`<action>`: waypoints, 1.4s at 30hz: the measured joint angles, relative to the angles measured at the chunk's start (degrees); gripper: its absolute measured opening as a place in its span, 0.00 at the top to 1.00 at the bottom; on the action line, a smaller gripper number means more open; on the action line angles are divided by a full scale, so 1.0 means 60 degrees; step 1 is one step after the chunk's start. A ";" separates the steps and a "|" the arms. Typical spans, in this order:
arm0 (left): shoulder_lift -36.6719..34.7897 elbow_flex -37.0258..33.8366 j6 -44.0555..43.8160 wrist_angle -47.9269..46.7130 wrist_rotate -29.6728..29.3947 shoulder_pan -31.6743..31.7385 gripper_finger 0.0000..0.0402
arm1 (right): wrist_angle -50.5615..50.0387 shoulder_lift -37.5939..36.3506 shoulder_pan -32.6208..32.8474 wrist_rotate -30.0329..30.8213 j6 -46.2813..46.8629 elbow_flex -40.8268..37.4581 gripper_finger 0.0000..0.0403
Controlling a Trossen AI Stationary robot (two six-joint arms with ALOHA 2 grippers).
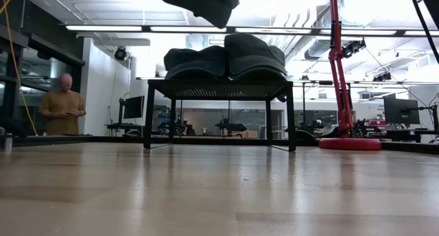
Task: Pick & Place hat
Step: Stack the blue cap on the blue cap on the shelf
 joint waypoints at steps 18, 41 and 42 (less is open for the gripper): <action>0.0343 0.0000 -0.0627 -0.0349 -0.0553 -0.0002 0.55 | 0.0408 -0.0066 0.0007 -0.0959 0.0205 0.0011 1.00; 0.0308 -0.0004 -0.0838 -0.0233 -0.0652 -0.0013 0.99 | 0.0033 -0.0597 -0.0231 -0.0671 -0.0298 0.0033 0.81; 0.0277 -0.0007 -0.0841 -0.0293 -0.0527 0.0005 0.99 | -0.0107 -0.0694 -0.0299 -0.0680 -0.0289 0.0040 0.77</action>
